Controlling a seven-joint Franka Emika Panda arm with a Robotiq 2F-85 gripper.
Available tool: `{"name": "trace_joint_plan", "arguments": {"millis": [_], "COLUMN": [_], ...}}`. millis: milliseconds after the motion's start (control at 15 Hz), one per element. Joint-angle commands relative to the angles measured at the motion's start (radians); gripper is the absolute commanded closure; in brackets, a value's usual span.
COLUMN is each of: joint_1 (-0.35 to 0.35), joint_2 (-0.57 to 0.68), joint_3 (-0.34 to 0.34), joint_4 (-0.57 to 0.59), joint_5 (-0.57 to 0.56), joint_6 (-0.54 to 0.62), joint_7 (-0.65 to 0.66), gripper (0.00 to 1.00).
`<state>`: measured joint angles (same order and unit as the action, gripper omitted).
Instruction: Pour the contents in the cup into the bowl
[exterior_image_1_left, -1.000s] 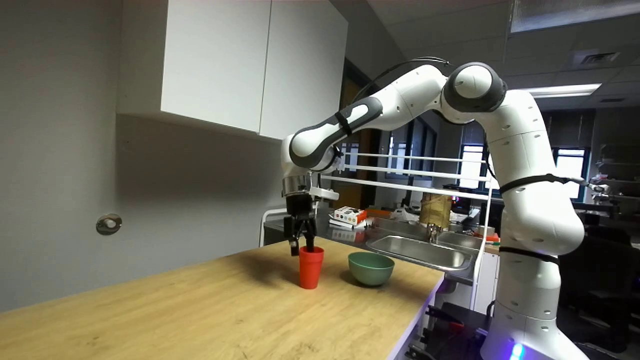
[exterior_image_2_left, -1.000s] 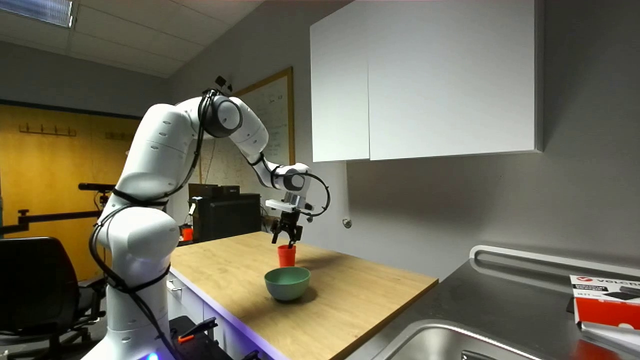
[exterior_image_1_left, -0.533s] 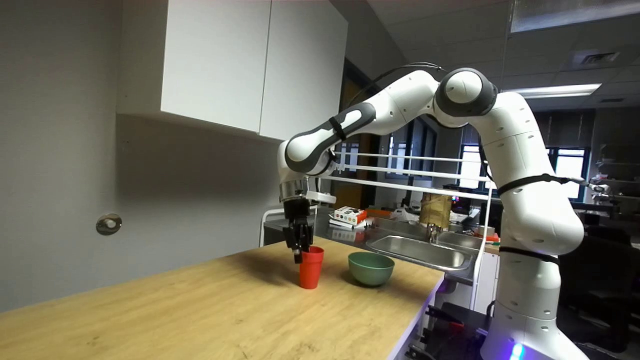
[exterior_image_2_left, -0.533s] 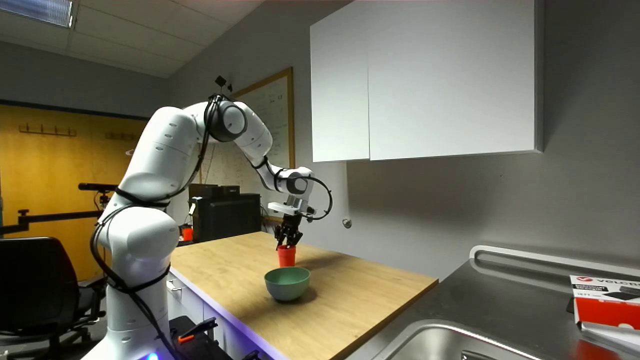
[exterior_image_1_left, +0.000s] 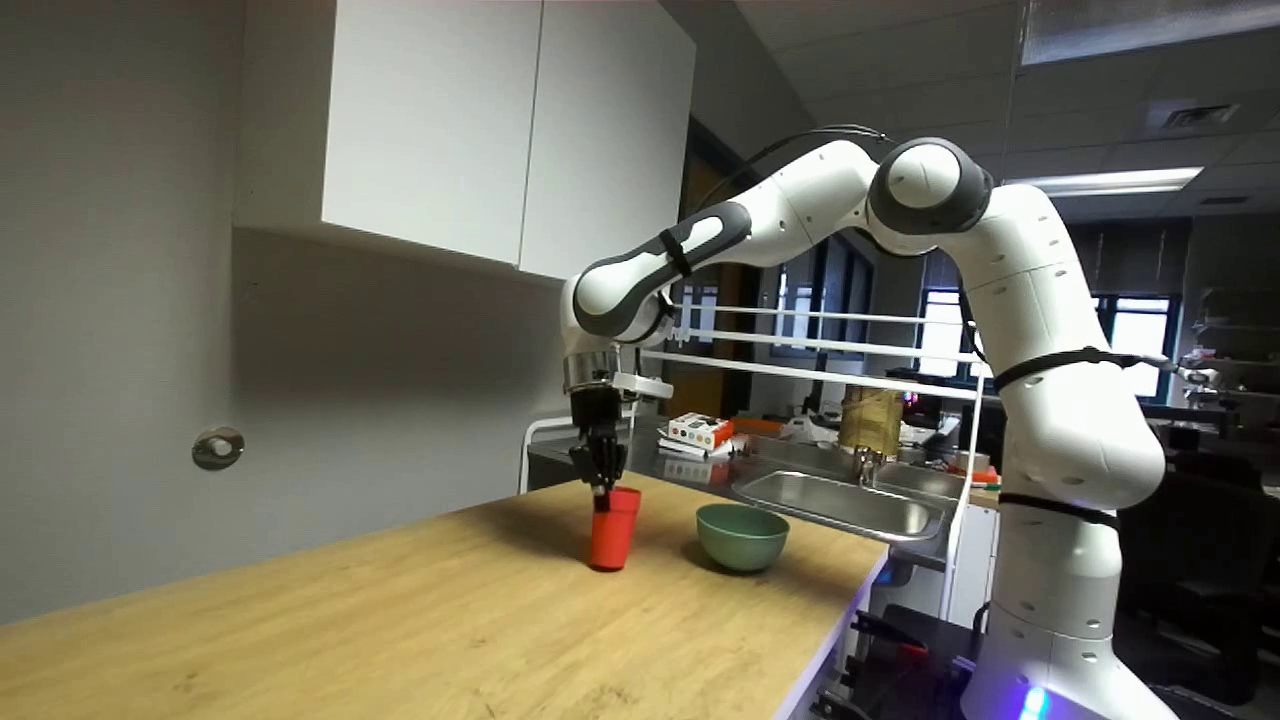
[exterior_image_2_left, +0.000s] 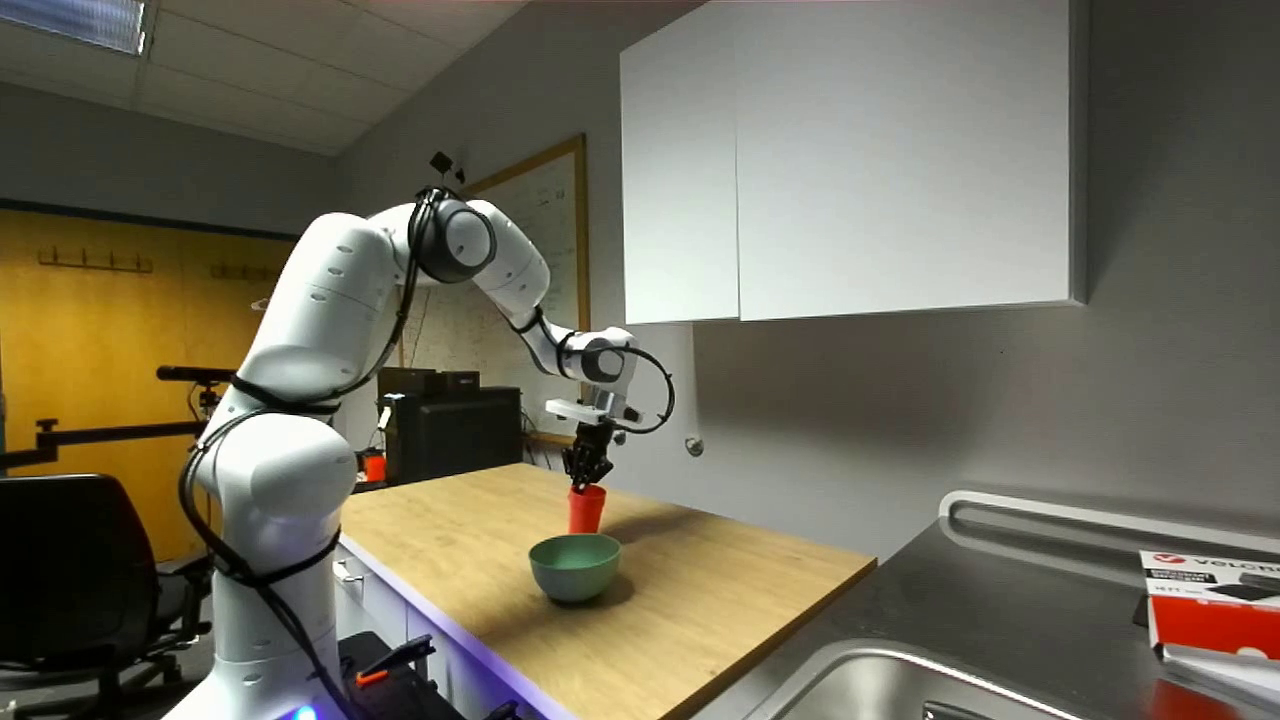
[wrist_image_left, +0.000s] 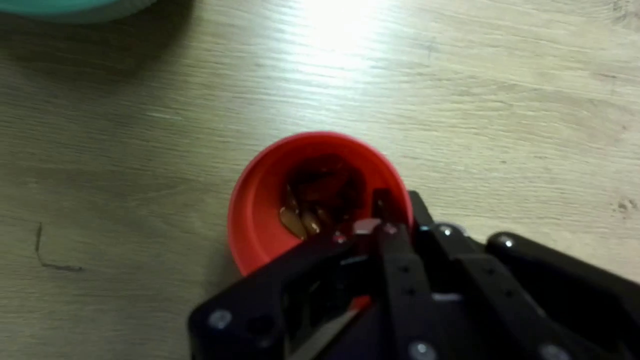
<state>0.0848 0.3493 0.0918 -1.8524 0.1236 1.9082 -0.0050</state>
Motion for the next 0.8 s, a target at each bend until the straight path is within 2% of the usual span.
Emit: {"name": "trace_joint_plan", "arguments": {"millis": [0,267,467,733], "joint_1": [-0.026,-0.062,-0.09,-0.113], "joint_2": [-0.04,-0.118,-0.22,-0.379], "joint_3": [-0.017,-0.039,-0.053,-0.067], "joint_4": [-0.012,-0.078,-0.185,-0.382], "joint_5": [0.013,0.055,0.135,0.312], "joint_6": [0.016,0.092,0.18,0.323], "joint_7": [-0.012,0.007,0.018,0.001], "gripper": [0.95,0.96,0.96,0.96]}}
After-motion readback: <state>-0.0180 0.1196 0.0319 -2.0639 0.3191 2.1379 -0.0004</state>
